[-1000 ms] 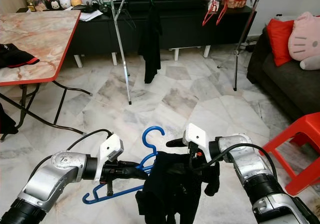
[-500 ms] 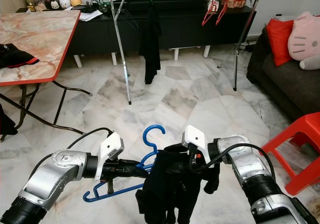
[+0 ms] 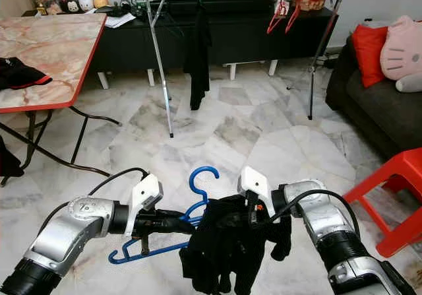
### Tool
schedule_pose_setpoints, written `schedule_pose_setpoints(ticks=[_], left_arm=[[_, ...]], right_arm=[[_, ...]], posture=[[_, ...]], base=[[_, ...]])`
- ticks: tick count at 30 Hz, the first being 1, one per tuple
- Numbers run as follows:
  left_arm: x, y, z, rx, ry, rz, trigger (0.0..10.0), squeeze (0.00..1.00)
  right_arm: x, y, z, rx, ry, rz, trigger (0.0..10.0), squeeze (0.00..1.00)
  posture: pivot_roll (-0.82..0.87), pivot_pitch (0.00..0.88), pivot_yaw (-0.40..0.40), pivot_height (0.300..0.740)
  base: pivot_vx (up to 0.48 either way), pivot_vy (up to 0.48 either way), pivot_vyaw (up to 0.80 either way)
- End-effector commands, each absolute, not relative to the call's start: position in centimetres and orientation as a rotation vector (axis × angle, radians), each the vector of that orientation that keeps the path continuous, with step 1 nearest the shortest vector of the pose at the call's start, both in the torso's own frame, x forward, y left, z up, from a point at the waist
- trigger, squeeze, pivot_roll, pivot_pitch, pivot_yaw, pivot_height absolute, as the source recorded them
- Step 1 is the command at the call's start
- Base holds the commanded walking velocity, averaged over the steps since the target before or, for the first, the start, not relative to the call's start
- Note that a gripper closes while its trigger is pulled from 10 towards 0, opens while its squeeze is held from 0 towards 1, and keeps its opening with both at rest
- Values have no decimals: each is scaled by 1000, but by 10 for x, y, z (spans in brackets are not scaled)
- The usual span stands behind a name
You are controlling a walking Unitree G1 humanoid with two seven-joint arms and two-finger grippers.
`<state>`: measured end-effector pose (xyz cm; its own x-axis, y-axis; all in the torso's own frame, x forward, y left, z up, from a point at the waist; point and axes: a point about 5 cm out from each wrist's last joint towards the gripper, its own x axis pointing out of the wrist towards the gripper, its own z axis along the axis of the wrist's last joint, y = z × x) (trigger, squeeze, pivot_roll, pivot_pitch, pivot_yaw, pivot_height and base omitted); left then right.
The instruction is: Hang hanger
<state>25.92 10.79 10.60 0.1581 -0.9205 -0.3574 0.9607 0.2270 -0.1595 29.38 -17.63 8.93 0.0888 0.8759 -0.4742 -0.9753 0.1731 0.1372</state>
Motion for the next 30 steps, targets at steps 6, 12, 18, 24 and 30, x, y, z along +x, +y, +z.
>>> schedule_pose_setpoints(ticks=[6,12,18,24,30], left_arm=[[266,101,117,122,349,-1360,10000,0],[268,101,117,135,344,-1356,10000,0],[274,100,118,140,326,-1330,10000,0],[279,101,116,139,325,-1292,10000,533],[280,103,116,129,324,-1291,10000,1000]], right_arm=[[291,-171,87,-232,510,1424,0,0],[289,-168,86,-228,512,1439,0,0],[289,-167,86,-233,514,1447,0,0],[288,-167,85,-237,522,1458,0,0],[288,-167,84,-252,531,1460,0,0]], posture=[[-80,7,-23,740],[-78,4,-24,740],[-79,0,-26,740],[-80,0,-28,740],[-79,0,-30,740]], base=[[0,0,0],[0,0,0],[0,0,0],[0,0,0],[0,0,0]])
